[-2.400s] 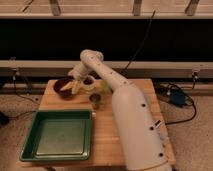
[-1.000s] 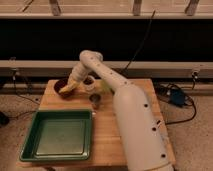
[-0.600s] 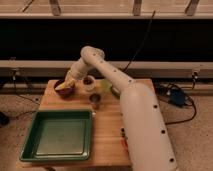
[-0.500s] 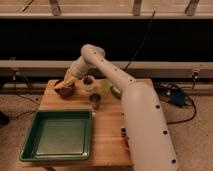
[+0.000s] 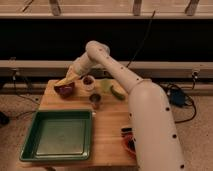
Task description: Place banana in metal cup
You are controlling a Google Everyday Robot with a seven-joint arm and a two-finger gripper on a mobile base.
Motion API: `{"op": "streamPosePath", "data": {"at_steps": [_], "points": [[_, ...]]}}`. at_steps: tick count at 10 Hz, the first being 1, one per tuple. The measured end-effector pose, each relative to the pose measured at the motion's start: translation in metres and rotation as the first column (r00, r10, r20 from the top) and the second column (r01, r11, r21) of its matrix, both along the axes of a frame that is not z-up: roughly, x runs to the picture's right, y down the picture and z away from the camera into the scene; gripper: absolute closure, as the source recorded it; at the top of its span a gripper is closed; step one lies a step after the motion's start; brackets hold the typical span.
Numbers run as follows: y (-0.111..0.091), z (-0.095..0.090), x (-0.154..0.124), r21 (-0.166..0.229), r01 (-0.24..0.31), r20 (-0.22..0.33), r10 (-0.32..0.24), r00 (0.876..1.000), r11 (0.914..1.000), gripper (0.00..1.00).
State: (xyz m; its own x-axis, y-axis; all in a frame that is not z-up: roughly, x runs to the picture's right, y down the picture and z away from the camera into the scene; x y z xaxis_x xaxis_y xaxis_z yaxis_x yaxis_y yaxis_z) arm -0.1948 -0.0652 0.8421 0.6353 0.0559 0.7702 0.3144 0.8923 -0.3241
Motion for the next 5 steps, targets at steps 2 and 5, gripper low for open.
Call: {"op": "streamPosePath", "data": {"at_steps": [2, 5], "points": [[-0.002, -0.006, 0.024, -0.001, -0.009, -0.003, 0.009, 1.0, 1.0, 1.0], [-0.001, -0.016, 0.067, 0.0, -0.027, -0.017, 0.027, 0.999, 0.9996, 1.0]]}}
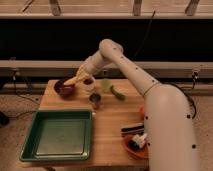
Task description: Place banana in metal cup
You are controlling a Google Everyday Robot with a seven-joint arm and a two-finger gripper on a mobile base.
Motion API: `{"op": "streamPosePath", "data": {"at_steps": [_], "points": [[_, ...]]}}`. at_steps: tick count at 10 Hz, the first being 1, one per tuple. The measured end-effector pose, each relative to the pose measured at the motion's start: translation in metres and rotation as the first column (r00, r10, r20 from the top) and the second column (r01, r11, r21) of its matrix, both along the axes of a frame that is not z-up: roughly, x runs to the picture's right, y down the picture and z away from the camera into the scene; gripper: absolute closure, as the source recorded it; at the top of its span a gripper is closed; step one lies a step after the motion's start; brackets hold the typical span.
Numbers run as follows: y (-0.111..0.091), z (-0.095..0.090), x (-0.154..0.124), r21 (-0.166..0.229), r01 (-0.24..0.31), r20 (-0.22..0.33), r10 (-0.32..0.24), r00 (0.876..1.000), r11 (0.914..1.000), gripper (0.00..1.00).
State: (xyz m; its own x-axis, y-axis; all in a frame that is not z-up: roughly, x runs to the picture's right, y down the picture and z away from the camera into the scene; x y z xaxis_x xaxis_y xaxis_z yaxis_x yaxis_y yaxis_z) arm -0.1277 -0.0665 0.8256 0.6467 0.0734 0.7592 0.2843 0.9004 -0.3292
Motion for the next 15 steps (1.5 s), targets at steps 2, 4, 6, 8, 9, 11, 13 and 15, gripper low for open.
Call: {"op": "streamPosePath", "data": {"at_steps": [2, 4, 6, 8, 9, 11, 13, 15], "points": [[0.002, -0.004, 0.034, 0.002, -0.013, -0.033, 0.013, 0.999, 0.9999, 1.0], [0.008, -0.003, 0.06, -0.007, -0.014, -0.07, 0.014, 0.997, 0.9999, 1.0], [0.02, -0.004, 0.072, -0.025, -0.005, -0.089, 0.003, 0.996, 0.9997, 1.0], [0.047, -0.01, 0.088, -0.061, 0.003, -0.102, -0.009, 0.995, 0.9981, 1.0], [0.057, -0.012, 0.095, -0.075, 0.002, -0.105, -0.01, 0.994, 0.9971, 1.0], [0.072, -0.015, 0.105, -0.106, -0.005, -0.105, -0.006, 0.994, 0.9944, 0.99], [0.078, -0.013, 0.112, -0.127, -0.02, -0.11, 0.006, 0.994, 0.9917, 0.84], [0.087, -0.01, 0.117, -0.159, -0.035, -0.113, 0.017, 0.993, 0.9866, 0.62]]}}
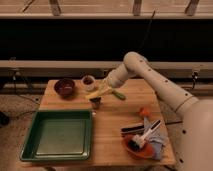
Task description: Place banana in metal cup
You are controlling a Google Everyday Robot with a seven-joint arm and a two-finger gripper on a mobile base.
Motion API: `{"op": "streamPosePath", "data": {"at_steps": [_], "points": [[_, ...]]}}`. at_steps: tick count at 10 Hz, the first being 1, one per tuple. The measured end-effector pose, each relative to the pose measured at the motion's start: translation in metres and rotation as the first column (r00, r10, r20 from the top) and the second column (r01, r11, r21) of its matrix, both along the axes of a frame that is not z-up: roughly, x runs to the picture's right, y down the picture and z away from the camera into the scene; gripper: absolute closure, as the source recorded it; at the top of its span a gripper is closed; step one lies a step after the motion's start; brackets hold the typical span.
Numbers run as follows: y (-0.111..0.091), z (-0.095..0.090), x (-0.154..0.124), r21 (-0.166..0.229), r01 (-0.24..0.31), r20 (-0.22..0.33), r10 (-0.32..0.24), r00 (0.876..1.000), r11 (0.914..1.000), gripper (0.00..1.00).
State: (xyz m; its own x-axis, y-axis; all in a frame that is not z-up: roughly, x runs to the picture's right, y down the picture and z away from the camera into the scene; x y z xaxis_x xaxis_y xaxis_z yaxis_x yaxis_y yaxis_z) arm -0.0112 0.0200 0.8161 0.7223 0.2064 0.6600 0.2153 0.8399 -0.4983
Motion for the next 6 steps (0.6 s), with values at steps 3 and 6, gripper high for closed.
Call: {"op": "streamPosePath", "data": {"at_steps": [3, 6], "points": [[0.0072, 0.0048, -0.001, -0.029, -0.013, 0.001, 0.013, 1.0, 0.9995, 0.32], [0.0054, 0.005, -0.0022, -0.029, -0.016, 0.007, 0.016, 1.0, 0.9994, 0.2]]}}
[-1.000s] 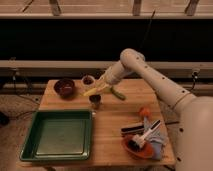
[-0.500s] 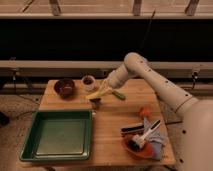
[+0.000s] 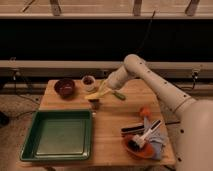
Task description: Place banana in metal cup
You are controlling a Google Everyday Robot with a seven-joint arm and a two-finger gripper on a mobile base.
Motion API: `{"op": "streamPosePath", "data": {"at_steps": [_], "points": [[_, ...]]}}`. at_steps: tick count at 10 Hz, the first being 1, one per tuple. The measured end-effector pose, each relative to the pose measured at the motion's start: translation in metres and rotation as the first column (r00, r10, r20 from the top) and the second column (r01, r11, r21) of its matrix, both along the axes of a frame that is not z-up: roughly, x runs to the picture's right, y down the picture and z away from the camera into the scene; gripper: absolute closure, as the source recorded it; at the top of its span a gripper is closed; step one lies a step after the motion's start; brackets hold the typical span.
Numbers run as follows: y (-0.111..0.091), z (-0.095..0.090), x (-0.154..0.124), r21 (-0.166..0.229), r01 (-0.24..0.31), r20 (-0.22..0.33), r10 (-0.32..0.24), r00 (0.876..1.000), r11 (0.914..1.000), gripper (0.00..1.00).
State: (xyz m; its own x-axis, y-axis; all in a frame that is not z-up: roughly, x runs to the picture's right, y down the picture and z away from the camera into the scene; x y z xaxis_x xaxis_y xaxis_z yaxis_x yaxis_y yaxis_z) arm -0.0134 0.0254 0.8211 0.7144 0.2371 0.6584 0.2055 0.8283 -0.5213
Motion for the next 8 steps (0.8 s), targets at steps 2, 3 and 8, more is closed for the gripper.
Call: {"op": "streamPosePath", "data": {"at_steps": [2, 3, 8], "points": [[-0.008, -0.003, 0.004, 0.018, -0.003, -0.002, 0.003, 1.0, 0.9998, 0.2], [-0.015, -0.005, 0.008, 0.036, -0.008, -0.008, 0.009, 1.0, 0.9993, 0.2], [-0.028, -0.008, 0.017, 0.06, -0.02, -0.01, 0.02, 1.0, 0.998, 0.2]]}}
